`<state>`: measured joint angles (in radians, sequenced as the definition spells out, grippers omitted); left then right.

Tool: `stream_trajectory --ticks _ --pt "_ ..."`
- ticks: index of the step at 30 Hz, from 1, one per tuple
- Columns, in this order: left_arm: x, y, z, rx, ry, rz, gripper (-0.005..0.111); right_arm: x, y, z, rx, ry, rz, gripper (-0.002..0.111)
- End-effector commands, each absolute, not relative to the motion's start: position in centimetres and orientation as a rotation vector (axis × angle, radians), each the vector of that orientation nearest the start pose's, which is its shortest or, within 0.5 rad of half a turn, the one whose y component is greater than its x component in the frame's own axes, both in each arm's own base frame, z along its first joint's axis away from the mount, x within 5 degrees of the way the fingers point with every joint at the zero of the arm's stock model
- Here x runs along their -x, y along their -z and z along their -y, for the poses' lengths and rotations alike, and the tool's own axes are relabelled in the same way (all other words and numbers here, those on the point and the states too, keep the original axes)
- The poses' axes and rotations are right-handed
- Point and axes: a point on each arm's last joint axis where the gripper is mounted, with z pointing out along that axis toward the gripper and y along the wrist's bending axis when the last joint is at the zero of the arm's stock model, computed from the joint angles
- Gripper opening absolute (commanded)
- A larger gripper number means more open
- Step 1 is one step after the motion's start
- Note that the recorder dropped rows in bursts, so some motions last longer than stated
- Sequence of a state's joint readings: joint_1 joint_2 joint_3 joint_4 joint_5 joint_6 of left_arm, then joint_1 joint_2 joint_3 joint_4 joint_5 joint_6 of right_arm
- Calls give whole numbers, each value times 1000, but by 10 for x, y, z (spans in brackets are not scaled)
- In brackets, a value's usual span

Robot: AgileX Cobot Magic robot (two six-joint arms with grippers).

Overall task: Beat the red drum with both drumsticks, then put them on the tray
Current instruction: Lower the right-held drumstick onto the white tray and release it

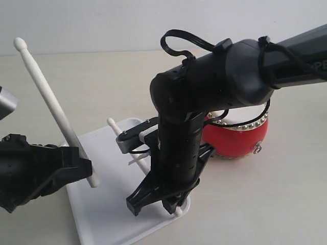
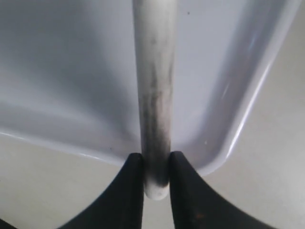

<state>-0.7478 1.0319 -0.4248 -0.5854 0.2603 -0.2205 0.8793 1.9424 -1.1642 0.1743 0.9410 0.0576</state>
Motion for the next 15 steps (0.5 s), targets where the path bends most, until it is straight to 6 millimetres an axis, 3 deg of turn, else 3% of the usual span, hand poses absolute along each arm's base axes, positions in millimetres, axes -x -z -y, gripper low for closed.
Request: stream_trajectory --ticks 1,15 --pt "-123 -226 130 -38 909 -2442 0 -212 -140 -271 1071 -166 -3052 0" --pt "-123 -230 128 -91 887 -2396 0 -226 -140 -266 888 -232 -3082 0"
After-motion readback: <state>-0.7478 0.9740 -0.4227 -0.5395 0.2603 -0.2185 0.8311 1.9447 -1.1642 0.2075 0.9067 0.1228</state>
